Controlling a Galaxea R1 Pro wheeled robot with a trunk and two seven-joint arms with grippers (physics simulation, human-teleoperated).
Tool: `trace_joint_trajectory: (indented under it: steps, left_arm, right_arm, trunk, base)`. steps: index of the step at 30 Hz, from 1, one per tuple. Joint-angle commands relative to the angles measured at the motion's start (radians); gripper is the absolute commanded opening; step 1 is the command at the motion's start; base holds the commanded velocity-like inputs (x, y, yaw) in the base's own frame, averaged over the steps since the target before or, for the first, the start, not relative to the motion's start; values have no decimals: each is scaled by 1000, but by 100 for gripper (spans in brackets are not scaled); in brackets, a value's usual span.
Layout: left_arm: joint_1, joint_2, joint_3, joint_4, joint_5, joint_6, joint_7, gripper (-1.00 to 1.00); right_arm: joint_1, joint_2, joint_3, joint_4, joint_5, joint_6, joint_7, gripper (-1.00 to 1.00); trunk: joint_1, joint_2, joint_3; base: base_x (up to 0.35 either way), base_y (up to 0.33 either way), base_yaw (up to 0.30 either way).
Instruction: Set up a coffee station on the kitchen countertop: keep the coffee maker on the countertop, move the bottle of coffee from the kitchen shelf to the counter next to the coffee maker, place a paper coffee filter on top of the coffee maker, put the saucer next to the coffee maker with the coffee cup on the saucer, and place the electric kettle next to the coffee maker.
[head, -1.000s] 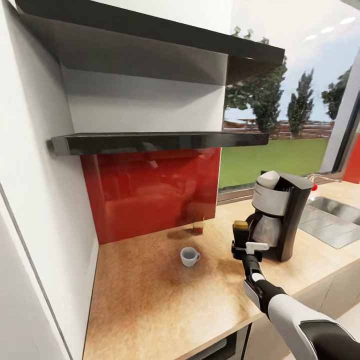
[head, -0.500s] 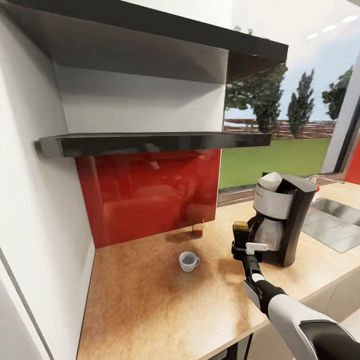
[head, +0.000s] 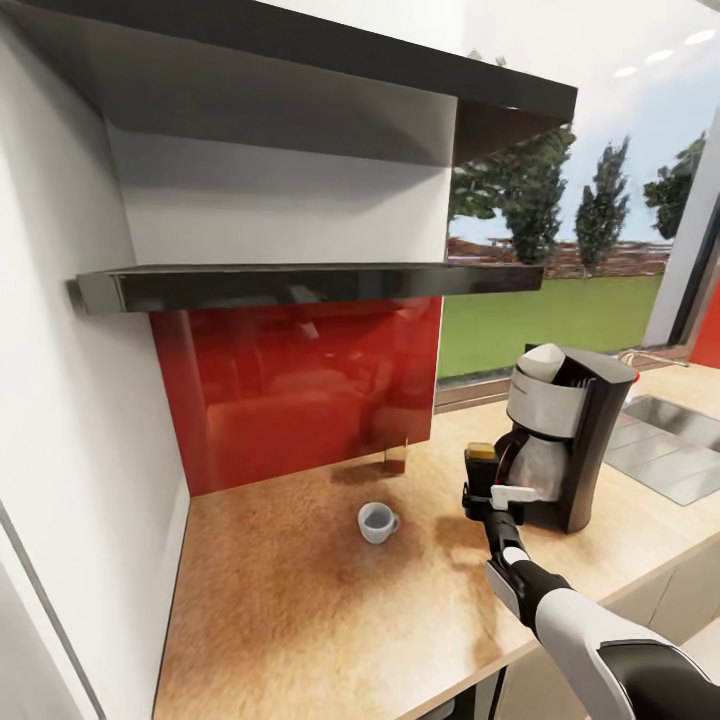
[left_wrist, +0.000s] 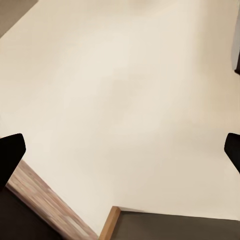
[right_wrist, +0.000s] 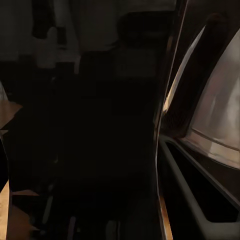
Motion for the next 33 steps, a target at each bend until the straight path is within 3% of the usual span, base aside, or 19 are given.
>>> trace_joint_trajectory:
  steps: [1,21,27,33]
  left_arm:
    - [0,0,-8,-1,1,5,2,100]
    - [0,-1,-6,-1,1,5,2,100]
    - [0,-1,-6,-1,1,5,2,100]
    - [0,-1,-7,-1,1,11,2,100]
  right_arm:
    - [-1,0,6,1,-3,-3,-5,-100]
    - [-1,1,4,0,-4,-3,-7,-100]
    - [-1,1,4,0,-4,-3,-6,-100]
    - [-1,20,4,0,-2,-2,-5,-100]
  trunk:
    - [4,-9,-5]
    - [81,-149,-88]
    - [81,-149,-88]
    - [81,-149,-88]
  base:
    - [0,0,0]
    - [0,0,-9]
    - [0,0,-243]
    - [20,0,-56]
